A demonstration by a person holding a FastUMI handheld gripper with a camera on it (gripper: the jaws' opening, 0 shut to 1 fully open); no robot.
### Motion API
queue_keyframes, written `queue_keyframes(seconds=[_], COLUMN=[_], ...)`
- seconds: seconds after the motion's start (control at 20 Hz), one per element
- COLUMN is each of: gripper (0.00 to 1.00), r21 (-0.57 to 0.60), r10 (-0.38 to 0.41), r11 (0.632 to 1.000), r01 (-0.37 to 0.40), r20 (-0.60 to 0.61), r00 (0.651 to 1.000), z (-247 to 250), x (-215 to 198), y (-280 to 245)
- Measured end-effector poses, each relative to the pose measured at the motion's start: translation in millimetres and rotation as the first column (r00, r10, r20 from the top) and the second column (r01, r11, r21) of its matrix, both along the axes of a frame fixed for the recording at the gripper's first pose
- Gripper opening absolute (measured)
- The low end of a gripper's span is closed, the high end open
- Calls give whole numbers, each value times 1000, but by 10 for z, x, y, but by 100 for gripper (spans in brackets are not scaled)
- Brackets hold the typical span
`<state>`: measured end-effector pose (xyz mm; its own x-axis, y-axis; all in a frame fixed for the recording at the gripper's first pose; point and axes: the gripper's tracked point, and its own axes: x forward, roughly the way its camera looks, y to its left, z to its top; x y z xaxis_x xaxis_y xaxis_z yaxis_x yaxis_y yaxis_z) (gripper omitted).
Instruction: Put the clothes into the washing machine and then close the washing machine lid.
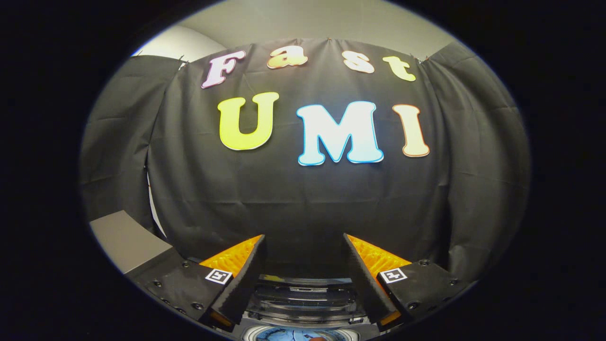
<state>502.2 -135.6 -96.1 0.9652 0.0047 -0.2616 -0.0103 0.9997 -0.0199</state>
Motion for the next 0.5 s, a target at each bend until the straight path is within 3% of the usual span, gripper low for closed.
queue_keyframes(seconds=[0.5], gripper=[98], r21=[-10], r10=[-23], r11=[1000], r01=[23], r20=[-49], r00=[999], z=[-368], x=[249], y=[-133])
